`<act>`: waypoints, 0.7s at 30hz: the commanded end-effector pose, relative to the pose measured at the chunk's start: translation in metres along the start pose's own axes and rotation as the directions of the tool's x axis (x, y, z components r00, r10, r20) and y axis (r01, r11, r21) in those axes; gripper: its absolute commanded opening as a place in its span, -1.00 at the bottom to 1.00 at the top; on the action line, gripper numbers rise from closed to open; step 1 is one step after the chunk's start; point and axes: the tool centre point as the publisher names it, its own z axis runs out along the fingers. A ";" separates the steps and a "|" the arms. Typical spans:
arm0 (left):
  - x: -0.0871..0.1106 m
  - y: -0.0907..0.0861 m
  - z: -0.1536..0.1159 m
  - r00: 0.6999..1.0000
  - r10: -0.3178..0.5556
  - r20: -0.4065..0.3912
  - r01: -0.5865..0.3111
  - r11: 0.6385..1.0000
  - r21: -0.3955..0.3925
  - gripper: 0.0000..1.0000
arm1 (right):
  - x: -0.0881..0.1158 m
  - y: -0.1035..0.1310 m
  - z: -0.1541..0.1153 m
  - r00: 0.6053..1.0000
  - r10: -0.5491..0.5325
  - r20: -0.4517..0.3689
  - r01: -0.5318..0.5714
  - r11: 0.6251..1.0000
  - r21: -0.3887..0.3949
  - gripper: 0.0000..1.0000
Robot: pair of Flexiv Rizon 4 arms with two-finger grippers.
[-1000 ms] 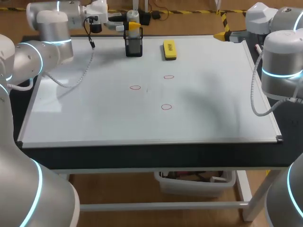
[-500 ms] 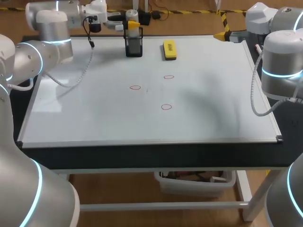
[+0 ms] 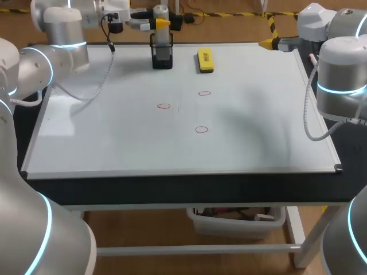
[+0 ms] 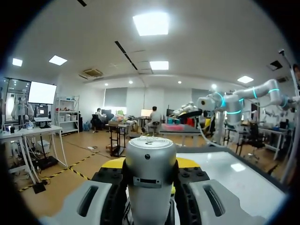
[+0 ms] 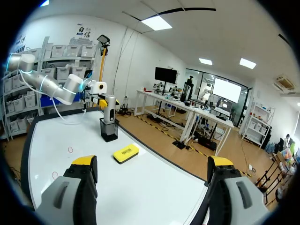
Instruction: Pick up the inspection probe, press it on each red-marked spot on the whiteboard one by one, put down the probe, pick up the eraser, and wipe off all the red marks.
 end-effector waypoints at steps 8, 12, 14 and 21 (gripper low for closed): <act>-0.006 -0.029 -0.004 0.994 0.012 -0.106 -0.013 1.000 -0.005 -1.00 | 0.000 0.000 0.000 1.000 0.000 -0.001 0.000 1.000 0.002 1.00; -0.006 -0.037 -0.006 0.995 0.012 -0.099 -0.012 1.000 -0.003 -1.00 | 0.000 0.000 0.000 1.000 0.000 -0.001 0.000 1.000 0.002 1.00; -0.006 -0.041 -0.007 0.995 0.010 -0.096 -0.010 1.000 -0.005 -1.00 | 0.000 0.000 0.000 1.000 0.000 -0.001 0.000 1.000 0.002 1.00; -0.003 -0.062 -0.006 0.995 0.029 -0.098 -0.029 1.000 0.000 -1.00 | 0.000 0.000 0.000 1.000 0.000 -0.001 0.000 1.000 0.002 1.00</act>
